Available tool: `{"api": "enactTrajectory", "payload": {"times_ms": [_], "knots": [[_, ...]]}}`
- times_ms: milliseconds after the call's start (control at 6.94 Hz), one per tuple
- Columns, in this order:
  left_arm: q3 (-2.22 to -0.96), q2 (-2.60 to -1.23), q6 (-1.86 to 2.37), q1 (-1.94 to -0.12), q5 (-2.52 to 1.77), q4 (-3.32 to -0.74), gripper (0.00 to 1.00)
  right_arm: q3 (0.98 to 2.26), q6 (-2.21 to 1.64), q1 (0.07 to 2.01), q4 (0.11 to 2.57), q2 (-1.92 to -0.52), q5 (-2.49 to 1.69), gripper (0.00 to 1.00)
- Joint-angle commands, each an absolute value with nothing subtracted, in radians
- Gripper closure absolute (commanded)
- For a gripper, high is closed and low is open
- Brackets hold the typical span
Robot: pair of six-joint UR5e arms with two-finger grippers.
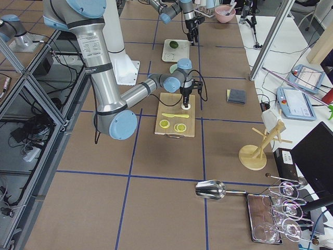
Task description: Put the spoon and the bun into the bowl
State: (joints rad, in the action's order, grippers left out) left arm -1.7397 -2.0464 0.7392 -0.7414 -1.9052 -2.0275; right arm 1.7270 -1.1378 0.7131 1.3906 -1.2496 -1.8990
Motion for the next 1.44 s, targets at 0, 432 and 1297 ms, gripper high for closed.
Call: {"api": "enactTrajectory", "payload": {"times_ms": [0,432,1297], "knots": [[-1.764,-2.048,0.739,-0.741,-1.905,-1.990,0.30,1.765,-1.150,0.730,1.408,-1.246,-1.905,0.78],[-1.857,-2.011,0.736,-0.758,-1.907,-1.936,0.30,1.844,-1.252,0.720,1.526,-1.172,-1.905,0.75],[-1.913,-1.963,0.733,-0.761,-1.910,-1.937,0.28,1.715,-1.666,0.517,1.516,-0.847,-1.830,0.59]]}}
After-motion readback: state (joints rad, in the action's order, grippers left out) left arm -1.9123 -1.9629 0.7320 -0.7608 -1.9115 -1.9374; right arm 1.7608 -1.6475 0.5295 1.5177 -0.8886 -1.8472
